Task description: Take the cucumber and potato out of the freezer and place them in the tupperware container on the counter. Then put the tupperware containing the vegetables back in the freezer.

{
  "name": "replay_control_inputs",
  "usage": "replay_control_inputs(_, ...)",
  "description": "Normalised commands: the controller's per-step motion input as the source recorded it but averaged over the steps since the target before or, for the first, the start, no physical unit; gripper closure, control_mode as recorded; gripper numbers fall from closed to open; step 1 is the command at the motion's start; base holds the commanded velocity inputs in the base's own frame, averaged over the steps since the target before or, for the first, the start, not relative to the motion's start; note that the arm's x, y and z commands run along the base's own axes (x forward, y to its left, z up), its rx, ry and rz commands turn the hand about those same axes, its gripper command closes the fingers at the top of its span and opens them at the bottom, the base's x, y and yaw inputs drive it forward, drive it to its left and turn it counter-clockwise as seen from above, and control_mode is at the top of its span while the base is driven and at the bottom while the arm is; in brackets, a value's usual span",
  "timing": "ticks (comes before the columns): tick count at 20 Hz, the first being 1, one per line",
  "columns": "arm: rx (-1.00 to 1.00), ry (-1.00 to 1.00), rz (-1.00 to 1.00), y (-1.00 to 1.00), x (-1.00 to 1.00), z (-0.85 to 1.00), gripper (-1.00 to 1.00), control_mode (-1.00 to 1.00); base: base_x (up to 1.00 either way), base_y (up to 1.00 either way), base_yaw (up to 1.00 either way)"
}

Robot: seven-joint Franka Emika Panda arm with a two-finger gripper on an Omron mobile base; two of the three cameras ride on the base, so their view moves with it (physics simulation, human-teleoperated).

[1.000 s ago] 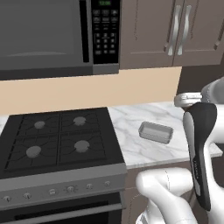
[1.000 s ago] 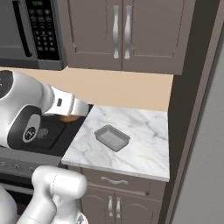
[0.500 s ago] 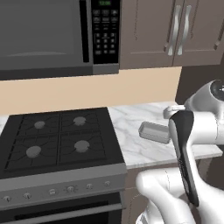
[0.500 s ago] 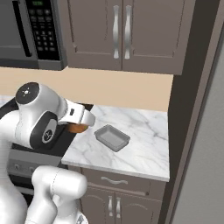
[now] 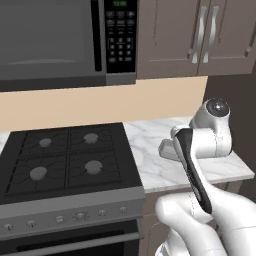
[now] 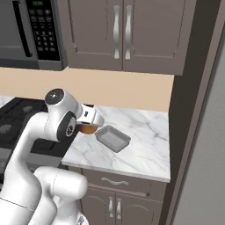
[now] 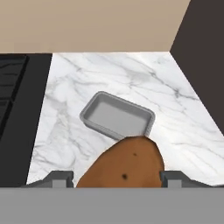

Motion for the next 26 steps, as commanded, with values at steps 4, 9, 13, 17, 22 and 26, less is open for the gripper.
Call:
replay_control_inputs(4,0.0,0.07,0.03,0.0,0.78,-0.52,1.0,-1.0,0.0,0.0,0.0)
replay_control_inputs(9,0.0,0.05,0.04,-0.05,0.72,-0.52,1.0,-1.0,0.0,0.0,0.0)
replay_control_inputs(13,0.0,0.01,0.03,-0.08,0.53,-0.52,1.0,-1.0,0.0,0.0,0.0)
replay_control_inputs(17,0.0,0.0,0.02,-0.17,0.35,-0.41,1.0,-1.0,0.0,0.0,0.0)
replay_control_inputs(22,0.0,0.0,0.01,-0.11,0.34,-0.32,1.0,-1.0,0.0,0.0,0.0)
replay_control_inputs(26,0.0,0.0,0.0,-0.09,0.24,-0.23,1.0,-1.0,0.0,0.0,0.0)
